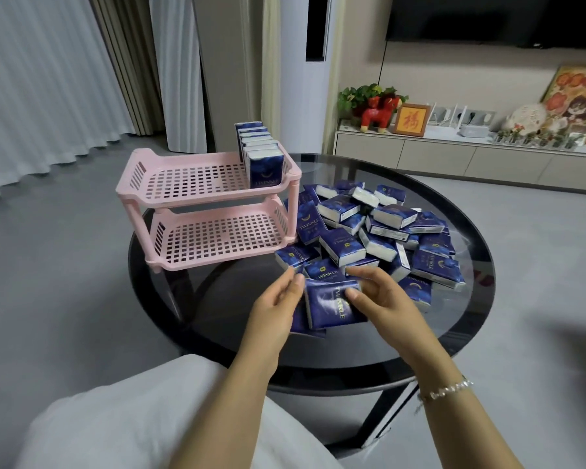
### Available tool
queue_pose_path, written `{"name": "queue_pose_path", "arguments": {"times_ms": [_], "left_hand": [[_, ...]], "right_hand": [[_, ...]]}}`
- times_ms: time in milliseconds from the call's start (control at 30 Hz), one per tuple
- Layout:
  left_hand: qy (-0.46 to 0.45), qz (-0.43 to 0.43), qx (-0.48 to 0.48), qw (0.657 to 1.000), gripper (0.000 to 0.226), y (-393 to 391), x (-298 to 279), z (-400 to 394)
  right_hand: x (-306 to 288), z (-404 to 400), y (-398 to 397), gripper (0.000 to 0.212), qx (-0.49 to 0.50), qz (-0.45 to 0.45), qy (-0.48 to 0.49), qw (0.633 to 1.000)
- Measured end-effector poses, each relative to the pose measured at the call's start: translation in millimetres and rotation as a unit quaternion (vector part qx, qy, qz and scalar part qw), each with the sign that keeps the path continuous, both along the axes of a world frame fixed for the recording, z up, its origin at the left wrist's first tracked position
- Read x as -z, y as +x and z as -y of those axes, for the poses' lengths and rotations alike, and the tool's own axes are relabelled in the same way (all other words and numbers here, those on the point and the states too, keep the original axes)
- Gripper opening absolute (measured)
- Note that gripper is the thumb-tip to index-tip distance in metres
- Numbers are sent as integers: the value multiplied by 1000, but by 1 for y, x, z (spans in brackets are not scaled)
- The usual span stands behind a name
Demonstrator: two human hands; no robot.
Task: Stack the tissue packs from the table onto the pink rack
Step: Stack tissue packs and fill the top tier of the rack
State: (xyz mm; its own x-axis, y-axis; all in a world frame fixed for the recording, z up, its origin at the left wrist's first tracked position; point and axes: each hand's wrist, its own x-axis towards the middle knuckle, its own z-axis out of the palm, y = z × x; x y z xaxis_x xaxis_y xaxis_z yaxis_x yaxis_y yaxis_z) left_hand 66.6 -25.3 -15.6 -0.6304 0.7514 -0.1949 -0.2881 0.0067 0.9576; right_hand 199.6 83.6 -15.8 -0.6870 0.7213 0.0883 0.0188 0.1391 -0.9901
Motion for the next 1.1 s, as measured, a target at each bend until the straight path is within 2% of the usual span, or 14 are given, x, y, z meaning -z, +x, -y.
{"name": "queue_pose_path", "arguments": {"times_ms": [100, 167, 267, 367, 467, 633, 700, 767, 833, 900, 1033, 1100], "left_hand": [[-1, 14, 58, 998, 55, 0, 0, 1], [20, 36, 73, 996, 42, -1, 0, 2], [47, 72, 33, 996, 31, -6, 3, 2], [45, 79, -10, 996, 27, -9, 5, 3], [38, 74, 20, 996, 23, -8, 3, 4], [37, 68, 72, 994, 25, -6, 0, 6], [51, 77, 54, 994, 27, -7, 1, 5], [65, 95, 7, 993, 29, -10, 3, 4], [75, 112, -35, 990, 29, -13, 5, 3], [85, 122, -63, 987, 27, -14, 5, 1], [96, 136, -94, 982, 28, -16, 6, 0], [96, 138, -94, 981, 30, -16, 7, 0]], "right_hand": [[-6, 0, -13, 24, 36, 8, 36, 999], [-7, 3, -21, 23, 82, -24, 24, 996], [-5, 12, -27, 13, 132, -45, 30, 990], [3, 20, -28, 9, 113, -31, 29, 993], [10, 18, -32, 21, 96, -10, 50, 994], [2, 12, -40, 34, 50, 27, 148, 987], [0, 12, -41, 34, 39, 14, 119, 992], [3, 11, -42, 31, 106, 7, 88, 990], [9, 7, -39, 24, 212, 52, 119, 969], [18, 2, -37, 21, 256, 115, 167, 945], [32, -2, -41, 43, 232, 218, 214, 924], [31, -4, -45, 47, 221, 263, 240, 908]]}}
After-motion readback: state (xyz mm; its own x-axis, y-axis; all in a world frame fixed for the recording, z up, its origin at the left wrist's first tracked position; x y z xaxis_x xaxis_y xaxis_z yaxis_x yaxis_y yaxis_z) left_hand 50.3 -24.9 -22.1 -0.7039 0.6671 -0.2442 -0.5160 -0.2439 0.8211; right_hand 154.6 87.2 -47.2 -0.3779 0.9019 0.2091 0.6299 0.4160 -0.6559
